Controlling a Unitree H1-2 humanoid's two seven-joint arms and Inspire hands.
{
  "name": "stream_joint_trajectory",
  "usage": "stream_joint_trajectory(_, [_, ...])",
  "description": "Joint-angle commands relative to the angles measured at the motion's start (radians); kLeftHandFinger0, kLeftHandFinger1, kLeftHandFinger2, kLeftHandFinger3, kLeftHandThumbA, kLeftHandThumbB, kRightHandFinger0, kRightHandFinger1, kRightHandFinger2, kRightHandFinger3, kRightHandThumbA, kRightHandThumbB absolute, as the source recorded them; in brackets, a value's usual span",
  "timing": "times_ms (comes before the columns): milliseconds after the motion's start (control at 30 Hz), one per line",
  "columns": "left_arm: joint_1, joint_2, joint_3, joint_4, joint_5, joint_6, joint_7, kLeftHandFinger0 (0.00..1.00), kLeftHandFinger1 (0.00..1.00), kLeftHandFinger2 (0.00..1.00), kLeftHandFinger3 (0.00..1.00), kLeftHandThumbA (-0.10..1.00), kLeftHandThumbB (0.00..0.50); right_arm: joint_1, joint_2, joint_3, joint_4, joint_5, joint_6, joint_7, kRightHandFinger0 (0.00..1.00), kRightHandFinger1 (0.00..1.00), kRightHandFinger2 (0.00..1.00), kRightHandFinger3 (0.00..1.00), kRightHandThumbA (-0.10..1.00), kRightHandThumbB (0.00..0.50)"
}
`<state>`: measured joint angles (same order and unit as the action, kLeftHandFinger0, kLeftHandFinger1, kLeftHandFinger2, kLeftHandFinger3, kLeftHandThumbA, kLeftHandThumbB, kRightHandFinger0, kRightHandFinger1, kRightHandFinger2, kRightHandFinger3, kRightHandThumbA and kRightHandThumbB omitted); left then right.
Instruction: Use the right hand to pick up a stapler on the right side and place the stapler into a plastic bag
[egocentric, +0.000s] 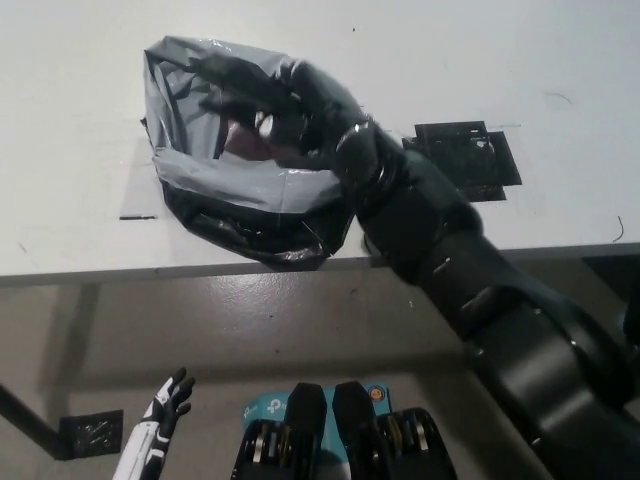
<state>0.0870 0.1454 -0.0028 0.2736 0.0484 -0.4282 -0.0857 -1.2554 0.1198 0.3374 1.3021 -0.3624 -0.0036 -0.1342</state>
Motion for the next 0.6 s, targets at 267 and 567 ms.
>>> stream_joint_trajectory(267, [0.003, -0.01, -0.011, -0.031, 0.001, -0.042, 0.004, 1.0, 1.0, 1.0, 1.0, 1.0, 0.5, -0.138, 0.045, 0.12, 0.076, -0.1, -0.06, -0.093, 1.0, 1.0, 1.0, 1.0, 0.73, 0.447])
stream_joint_trajectory(567, [-0.002, -0.002, -0.011, -0.033, -0.009, -0.038, -0.008, 1.0, 1.0, 1.0, 1.0, 1.0, 0.5, -0.159, 0.014, 0.181, 0.063, -0.138, -0.081, -0.067, 1.0, 1.0, 1.0, 1.0, 0.99, 0.5])
